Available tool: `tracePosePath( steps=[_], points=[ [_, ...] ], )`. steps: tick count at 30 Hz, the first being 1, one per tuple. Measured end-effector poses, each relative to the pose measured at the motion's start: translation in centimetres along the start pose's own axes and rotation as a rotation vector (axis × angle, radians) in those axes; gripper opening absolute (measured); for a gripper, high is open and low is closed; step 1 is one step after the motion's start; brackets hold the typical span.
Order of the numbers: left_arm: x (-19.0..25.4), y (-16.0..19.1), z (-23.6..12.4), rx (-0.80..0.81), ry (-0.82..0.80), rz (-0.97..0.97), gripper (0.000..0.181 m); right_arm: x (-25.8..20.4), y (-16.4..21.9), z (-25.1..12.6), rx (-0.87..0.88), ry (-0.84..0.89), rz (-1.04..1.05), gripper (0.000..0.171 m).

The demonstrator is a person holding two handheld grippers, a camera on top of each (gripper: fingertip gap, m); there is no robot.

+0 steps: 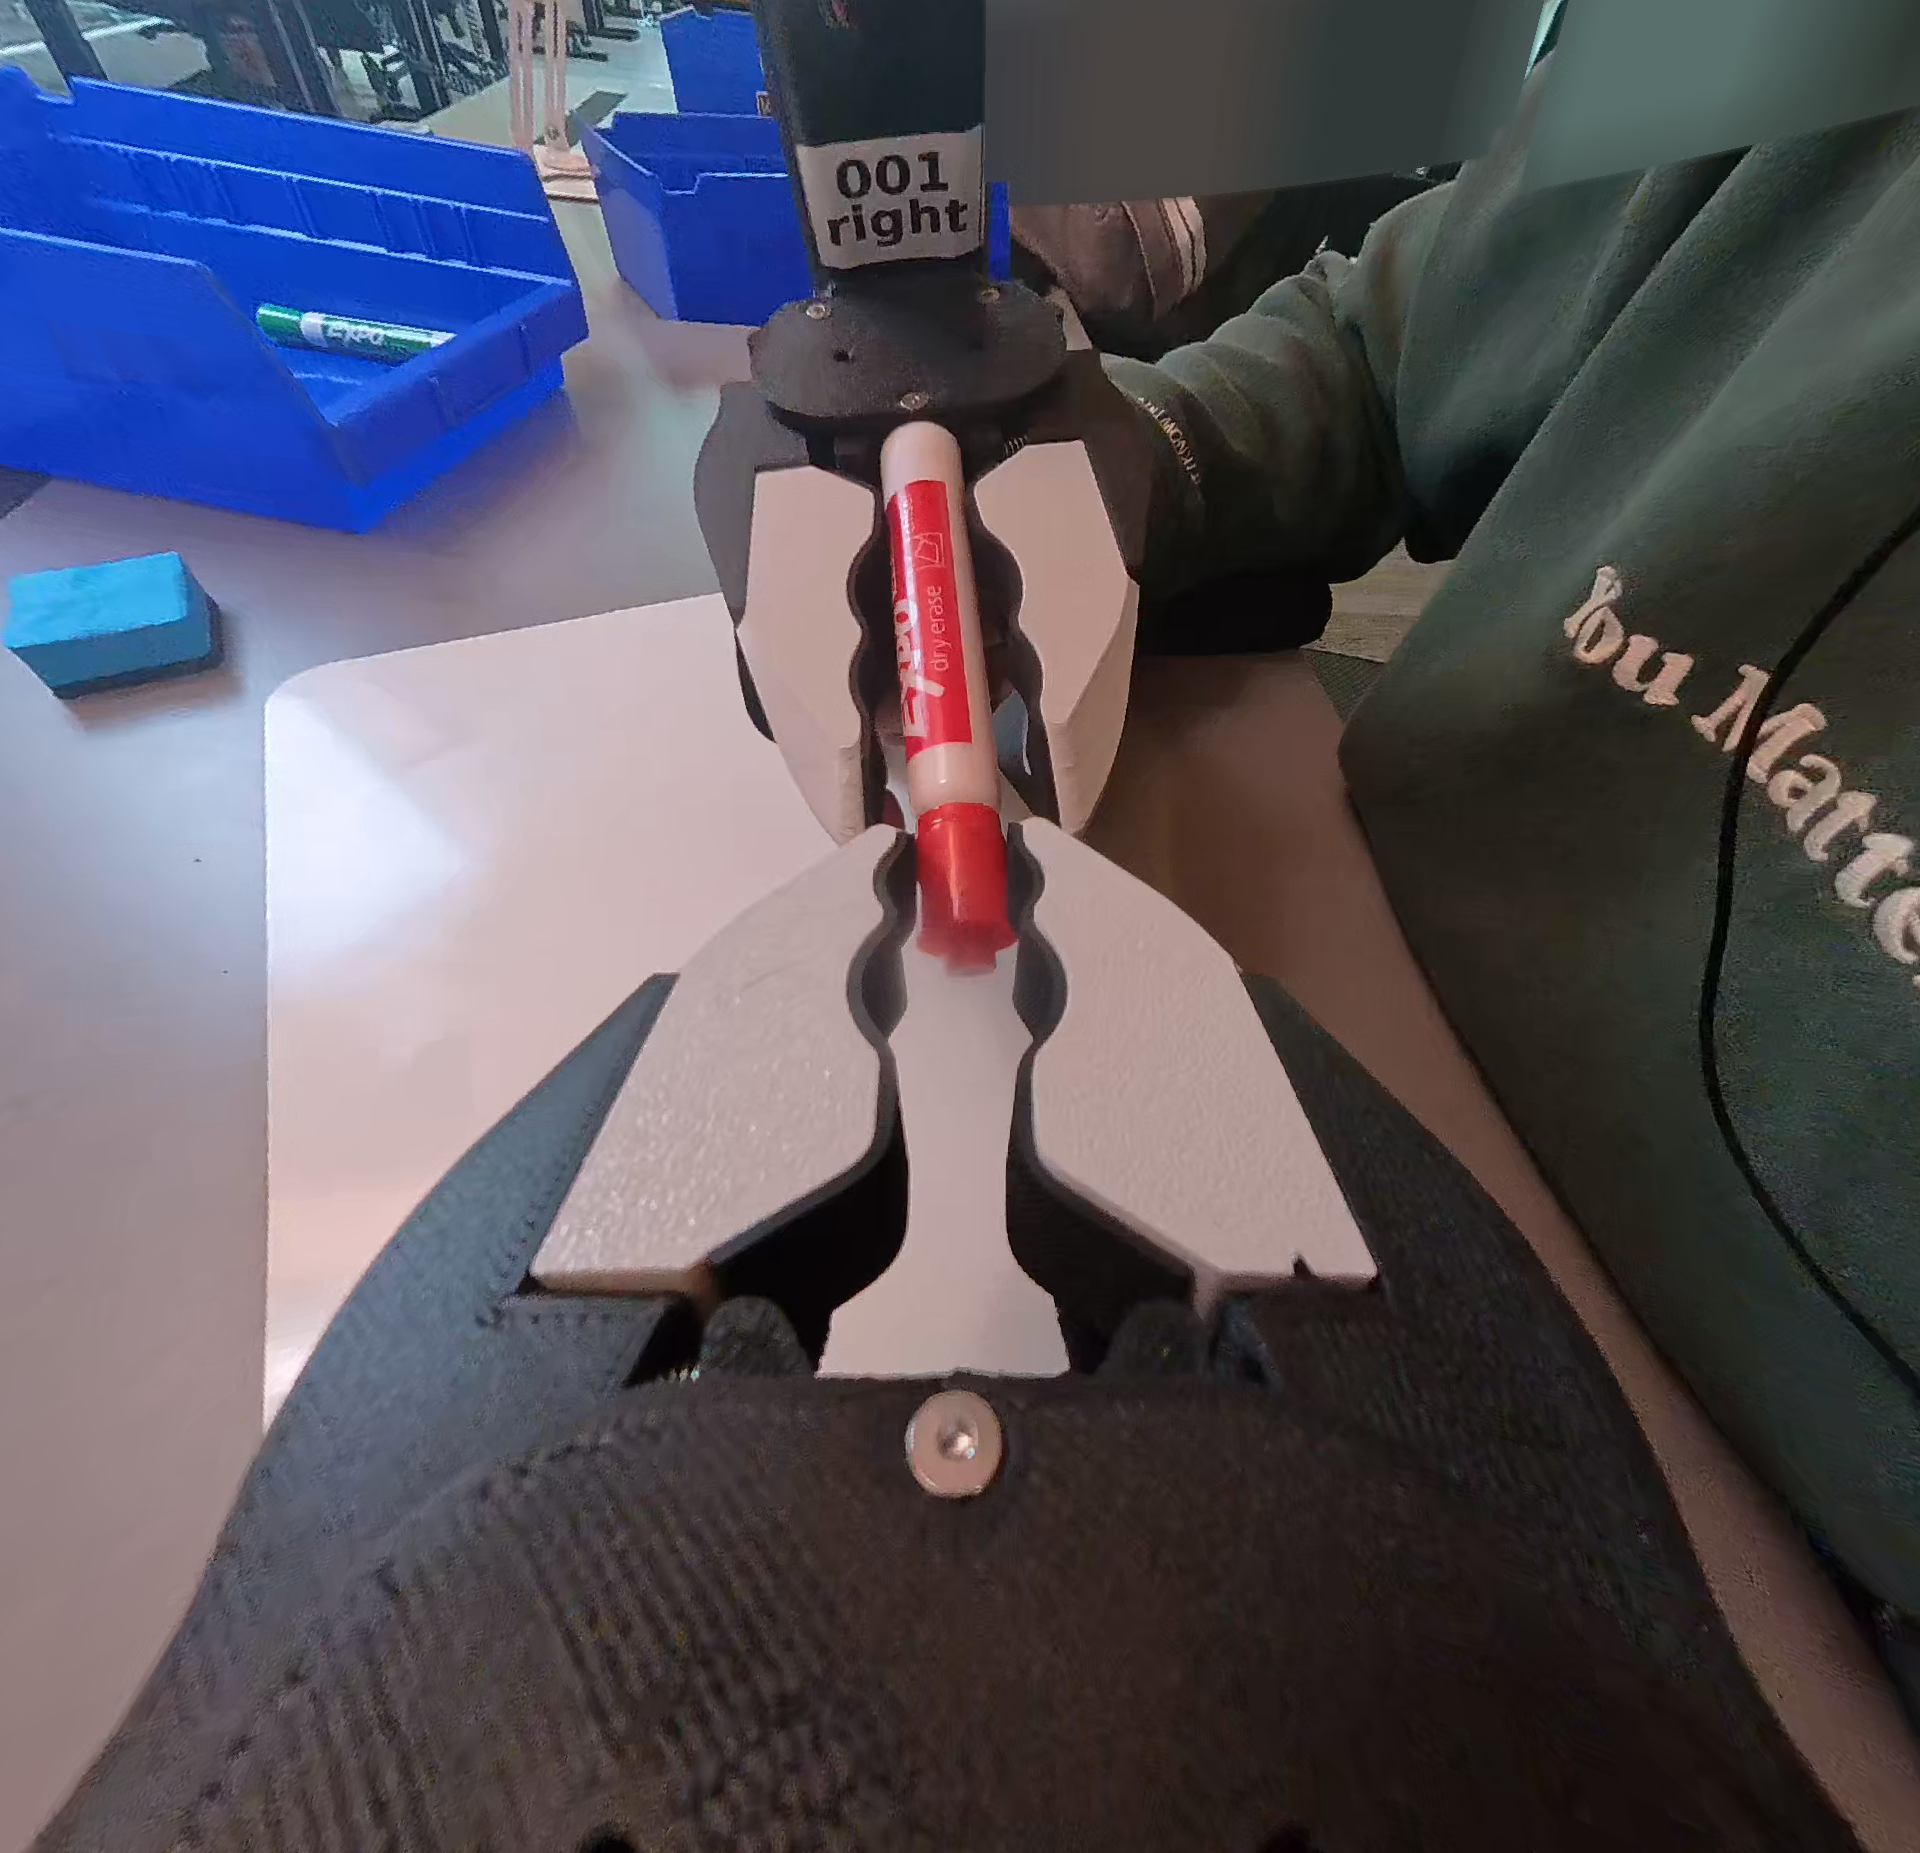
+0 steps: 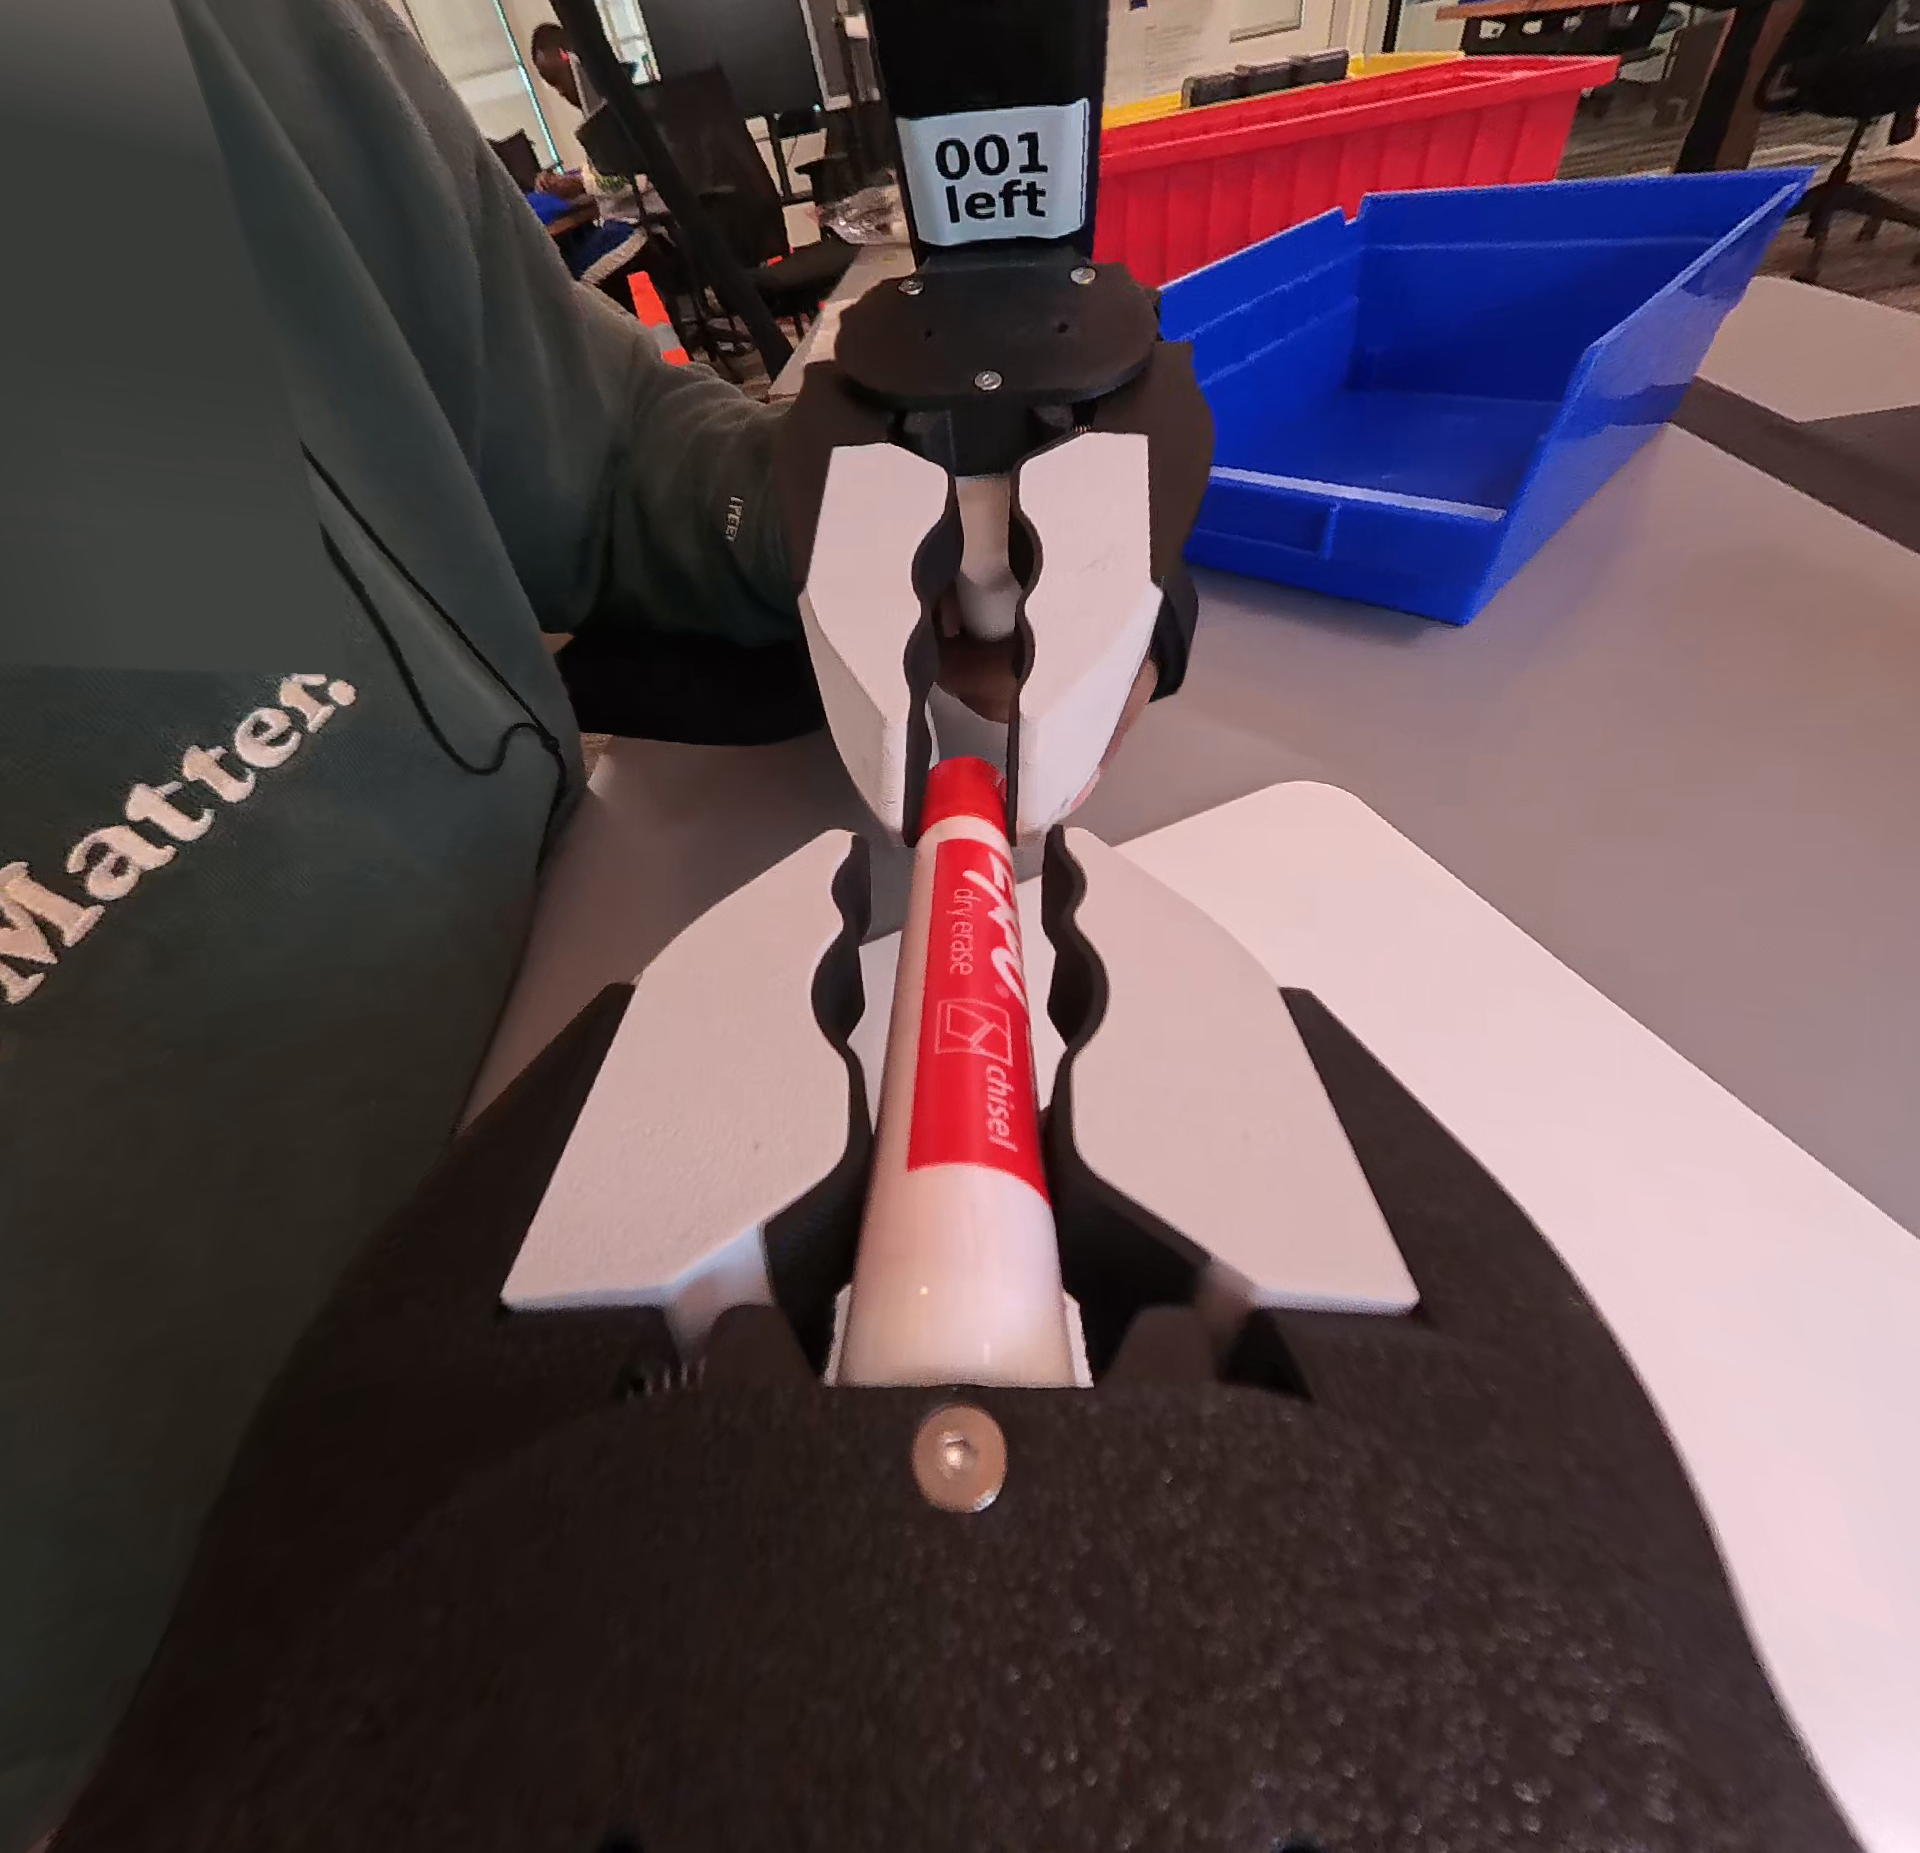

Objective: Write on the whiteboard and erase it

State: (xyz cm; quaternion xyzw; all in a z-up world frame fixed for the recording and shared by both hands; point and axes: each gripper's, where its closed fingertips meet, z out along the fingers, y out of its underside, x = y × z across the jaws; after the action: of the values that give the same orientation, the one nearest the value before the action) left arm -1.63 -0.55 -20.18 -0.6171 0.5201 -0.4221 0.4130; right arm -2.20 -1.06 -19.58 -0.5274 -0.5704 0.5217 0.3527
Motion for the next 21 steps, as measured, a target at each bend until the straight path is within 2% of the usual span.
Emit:
tracePosePath(
  steps=[10, 11, 12, 13, 14, 17, 21],
  points=[
    [0.1, -1.6, -1.2, 0.05, -0.036, -0.008, 0.016, 0.0, -1.4, -0.8, 0.06, -0.057, 0.036, 0.033],
    [-0.6, -1.7, -1.8, 0.04, -0.064, 0.003, 0.0, 0.6, -2.6, -2.3, 0.139, -0.045, 0.061, 0.032],
    [-2.3, -1.0, -3.2, 0.038, -0.141, 0.0, 0.0, 1.9, -4.1, -4.9, 0.24, -0.002, 0.091, 0.032],
    [-3.5, -0.5, -4.9, 0.059, -0.186, -0.034, 0.0, 3.1, -4.6, -7.0, 0.254, 0.078, 0.053, 0.032],
    [-3.7, 0.0, -5.6, 0.068, -0.192, -0.062, 0.0, 3.4, -4.3, -7.5, 0.211, 0.141, -0.012, 0.033],
    [-2.2, 0.0, -3.8, 0.05, -0.165, -0.026, 0.0, 2.4, -4.6, -5.3, 0.191, 0.099, -0.031, 0.033],
    [-3.1, -0.5, -3.0, 0.067, -0.177, -0.058, 0.0, 3.7, -4.1, -5.8, 0.183, 0.118, -0.001, 0.033]
  ],
)
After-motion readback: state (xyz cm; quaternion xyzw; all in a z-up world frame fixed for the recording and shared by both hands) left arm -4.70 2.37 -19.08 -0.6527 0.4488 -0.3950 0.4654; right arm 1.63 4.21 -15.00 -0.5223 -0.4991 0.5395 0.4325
